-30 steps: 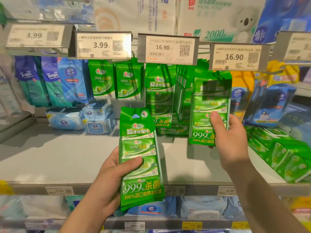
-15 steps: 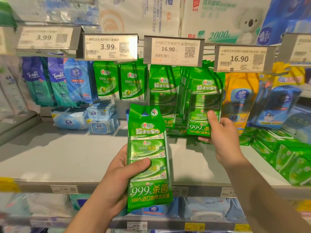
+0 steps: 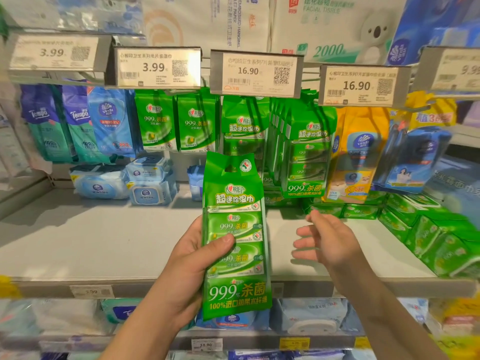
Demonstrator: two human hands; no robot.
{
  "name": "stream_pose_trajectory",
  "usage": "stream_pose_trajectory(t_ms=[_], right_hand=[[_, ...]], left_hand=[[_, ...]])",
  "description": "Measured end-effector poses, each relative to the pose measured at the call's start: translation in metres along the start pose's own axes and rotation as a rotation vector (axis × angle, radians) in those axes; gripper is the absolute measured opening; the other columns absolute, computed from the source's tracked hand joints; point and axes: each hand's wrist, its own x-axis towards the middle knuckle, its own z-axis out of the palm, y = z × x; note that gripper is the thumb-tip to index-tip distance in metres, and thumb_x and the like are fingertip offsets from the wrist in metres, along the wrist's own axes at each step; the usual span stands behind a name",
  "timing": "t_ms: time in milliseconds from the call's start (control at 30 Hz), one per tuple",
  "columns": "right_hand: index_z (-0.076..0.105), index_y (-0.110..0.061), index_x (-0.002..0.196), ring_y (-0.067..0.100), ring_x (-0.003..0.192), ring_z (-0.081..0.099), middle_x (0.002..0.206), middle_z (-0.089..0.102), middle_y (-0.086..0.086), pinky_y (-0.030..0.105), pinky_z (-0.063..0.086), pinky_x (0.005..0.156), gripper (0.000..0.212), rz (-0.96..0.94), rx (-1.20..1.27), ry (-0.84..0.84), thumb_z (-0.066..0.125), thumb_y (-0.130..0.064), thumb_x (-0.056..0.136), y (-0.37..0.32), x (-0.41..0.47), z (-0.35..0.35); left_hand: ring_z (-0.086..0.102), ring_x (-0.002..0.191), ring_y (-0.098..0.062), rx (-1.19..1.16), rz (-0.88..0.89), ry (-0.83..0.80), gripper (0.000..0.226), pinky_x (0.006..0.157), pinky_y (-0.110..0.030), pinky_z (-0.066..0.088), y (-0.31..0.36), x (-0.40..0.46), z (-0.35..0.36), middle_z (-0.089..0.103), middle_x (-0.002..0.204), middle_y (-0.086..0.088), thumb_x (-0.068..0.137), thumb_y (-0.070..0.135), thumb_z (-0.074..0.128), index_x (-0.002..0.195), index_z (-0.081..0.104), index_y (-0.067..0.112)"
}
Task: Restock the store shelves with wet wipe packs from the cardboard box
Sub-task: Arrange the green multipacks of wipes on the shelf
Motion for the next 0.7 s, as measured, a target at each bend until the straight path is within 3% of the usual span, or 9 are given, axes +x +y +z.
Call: stream_pose_trajectory(t_ms=[100,233,300,367,467,533,633,700], right_hand=[[0.063,-0.008,0.112,0.031,0.074,0.068,0.093,0.068,0.019,0.049,0.056,0.064,0.036,-0.091,-0.064,-0.214,0.054,-0.041,0.103,-0.002,-0.026,0.0],[0.068,-0.022,0.116,0.02,0.077,0.068,0.097,0.07,0.015,0.033,0.054,0.051,0.044,-0.082,-0.198,-0.477,0.049,-0.054,0.093,-0.003,-0.043,0.008],[0.069,-0.032,0.115,0.033,0.077,0.067,0.102,0.071,0.016,0.045,0.057,0.055,0.042,-0.079,-0.269,-0.544,0.05,-0.063,0.094,0.001,-0.043,0.012],[0.063,-0.04,0.122,0.052,0.081,0.061,0.109,0.068,0.021,0.045,0.054,0.059,0.054,-0.144,-0.292,-0.618,0.051,-0.079,0.087,0.008,-0.046,0.012],[0.054,-0.042,0.129,0.052,0.081,0.062,0.112,0.065,0.027,0.043,0.054,0.06,0.068,-0.206,-0.306,-0.646,0.057,-0.086,0.077,0.014,-0.055,0.019],[0.051,-0.038,0.132,0.033,0.087,0.073,0.116,0.072,0.01,0.041,0.058,0.065,0.071,-0.222,-0.222,-0.653,0.063,-0.081,0.077,0.015,-0.06,0.031],[0.055,-0.037,0.126,0.019,0.106,0.073,0.12,0.074,-0.004,0.045,0.062,0.084,0.06,-0.266,-0.182,-0.552,0.07,-0.071,0.079,0.017,-0.064,0.042],[0.056,-0.036,0.122,0.016,0.101,0.074,0.113,0.076,-0.007,0.038,0.062,0.08,0.049,-0.315,-0.173,-0.478,0.068,-0.059,0.08,0.013,-0.066,0.047]], left_hand=[[0.074,0.097,-0.038,0.011,0.024,0.0,0.067,0.075,-0.045,0.062,-0.002,0.004,0.007,0.07,0.121,-0.025,0.062,0.016,0.092,0.124,0.068,0.011],[0.071,0.105,-0.044,-0.001,0.055,-0.018,0.078,0.084,-0.053,0.06,-0.003,0.01,0.014,0.068,0.126,-0.027,0.063,0.017,0.093,0.132,0.06,0.008],[0.073,0.098,-0.04,-0.001,0.075,-0.008,0.064,0.077,-0.048,0.062,-0.003,0.012,0.017,0.07,0.122,-0.026,0.071,0.01,0.083,0.131,0.061,0.009],[0.074,0.094,-0.037,0.015,0.085,-0.008,0.053,0.074,-0.045,0.062,0.0,0.012,0.02,0.071,0.12,-0.024,0.076,0.006,0.07,0.128,0.063,0.01],[0.074,0.095,-0.037,0.03,0.092,-0.026,0.053,0.072,-0.045,0.063,0.003,0.012,0.021,0.071,0.12,-0.022,0.077,0.006,0.068,0.129,0.062,0.012],[0.075,0.093,-0.035,0.052,0.097,-0.021,0.054,0.069,-0.043,0.062,0.005,0.01,0.021,0.072,0.118,-0.022,0.077,0.005,0.068,0.13,0.06,0.012],[0.075,0.095,-0.031,0.165,0.121,-0.008,0.051,0.071,-0.037,0.062,0.011,0.01,0.019,0.074,0.116,-0.016,0.079,0.008,0.07,0.128,0.059,0.016],[0.074,0.102,-0.028,0.306,0.142,-0.008,0.047,0.077,-0.037,0.061,0.017,0.012,0.014,0.075,0.117,-0.009,0.085,0.015,0.078,0.127,0.058,0.022]])
